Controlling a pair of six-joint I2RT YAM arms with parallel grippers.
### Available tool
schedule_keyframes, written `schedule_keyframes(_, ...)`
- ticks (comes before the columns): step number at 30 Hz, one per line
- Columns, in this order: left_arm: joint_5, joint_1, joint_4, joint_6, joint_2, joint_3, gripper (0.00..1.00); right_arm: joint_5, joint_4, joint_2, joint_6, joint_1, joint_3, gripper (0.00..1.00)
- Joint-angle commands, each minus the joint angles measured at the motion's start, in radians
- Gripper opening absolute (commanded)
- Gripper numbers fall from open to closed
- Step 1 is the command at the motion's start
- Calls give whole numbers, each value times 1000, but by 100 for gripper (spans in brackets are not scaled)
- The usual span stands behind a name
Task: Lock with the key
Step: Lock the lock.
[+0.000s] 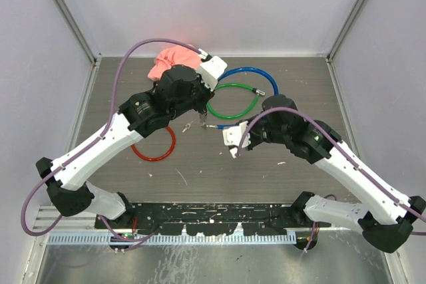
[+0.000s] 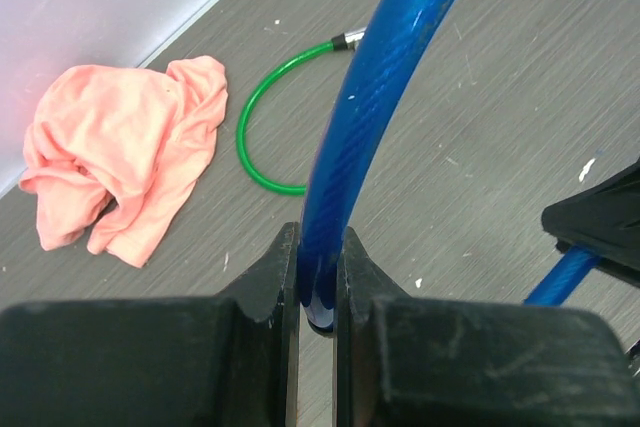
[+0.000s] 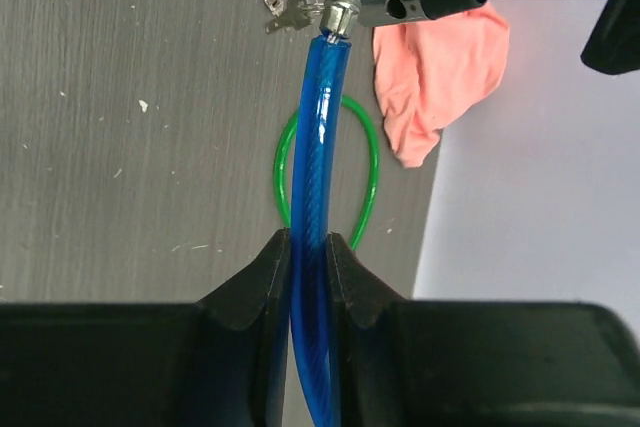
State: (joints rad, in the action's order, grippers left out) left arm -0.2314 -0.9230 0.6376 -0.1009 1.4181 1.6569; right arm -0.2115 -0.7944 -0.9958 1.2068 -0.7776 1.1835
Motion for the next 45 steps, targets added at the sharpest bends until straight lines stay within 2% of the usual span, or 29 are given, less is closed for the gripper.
schedule_keyframes(1, -28, -4, -134, 84, -52, 8, 0, 81, -45, -39, -242, -2, 112, 1)
schedule_keyframes(9, -51, -4, -153, 115, -111, -30, 0, 123, -53, -61, -281, -4, 65, 1)
schedule_keyframes(20, -42, -4, -156, 121, -128, -39, 0, 108, -15, -115, -401, -4, 125, 1)
schedule_keyframes(45, -9, -5, -193, 174, -140, -54, 0, 88, 23, -158, -530, -4, 154, 1)
